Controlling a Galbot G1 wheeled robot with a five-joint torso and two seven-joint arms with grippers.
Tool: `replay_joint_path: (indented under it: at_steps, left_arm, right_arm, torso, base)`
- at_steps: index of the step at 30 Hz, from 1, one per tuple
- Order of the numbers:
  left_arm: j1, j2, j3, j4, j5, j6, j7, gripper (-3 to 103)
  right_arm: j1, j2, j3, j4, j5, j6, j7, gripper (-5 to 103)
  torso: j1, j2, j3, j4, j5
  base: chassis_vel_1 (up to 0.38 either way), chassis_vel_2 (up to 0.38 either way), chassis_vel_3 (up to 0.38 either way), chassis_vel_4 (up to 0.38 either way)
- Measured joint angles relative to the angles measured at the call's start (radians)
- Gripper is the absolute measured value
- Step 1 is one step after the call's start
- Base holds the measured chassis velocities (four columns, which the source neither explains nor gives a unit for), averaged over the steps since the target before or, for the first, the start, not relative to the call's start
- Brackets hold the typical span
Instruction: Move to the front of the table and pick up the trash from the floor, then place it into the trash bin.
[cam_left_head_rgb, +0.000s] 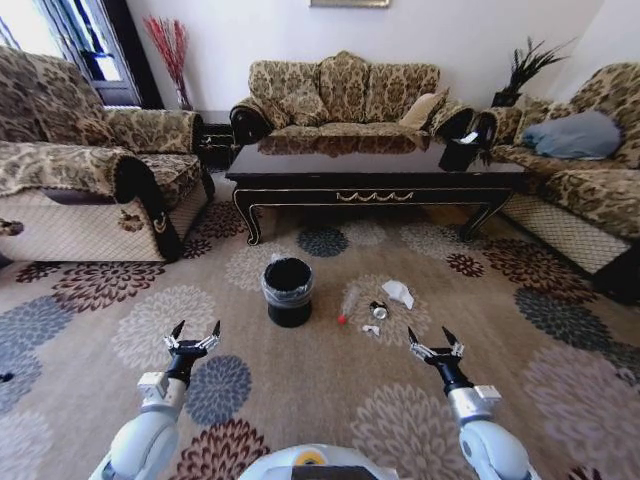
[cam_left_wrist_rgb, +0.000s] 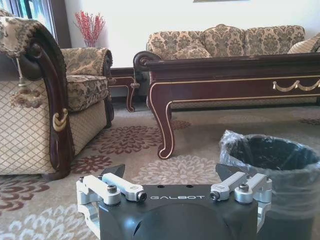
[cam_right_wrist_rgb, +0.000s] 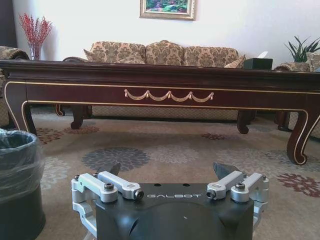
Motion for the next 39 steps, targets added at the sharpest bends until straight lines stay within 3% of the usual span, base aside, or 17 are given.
replay_joint_path:
  at_steps: [28,36,39]
  left_arm:
    - [-0.032,0.014,0.025,-0.014,0.003,0.012,0.006,100]
    - [-0.094,0.043,0.091,-0.024,-0.010,0.091,-0.006,100]
    - [-0.146,0.081,0.152,-0.046,-0.041,0.161,-0.024,100]
  right_arm:
    - [-0.022,0.018,-0.004,0.004,-0.033,0.005,0.007,100]
    - [-0.019,0.030,-0.017,-0.012,-0.066,0.014,0.025,100]
    - [-0.025,0.028,-0.015,-0.019,-0.067,0.021,0.024,100]
  torso:
    - [0.000,0.000,0.000,0.0000,-0.0002]
    - [0.000,0.000,0.000,0.0000,-0.0002]
    - [0.000,0.000,0.000,-0.0001,0.0001]
  base:
    - [-0.162,0.157,0.161,-0.159]
    - [-0.039,0.036,0.057,-0.031]
    - [0.000,0.000,0.000,0.000]
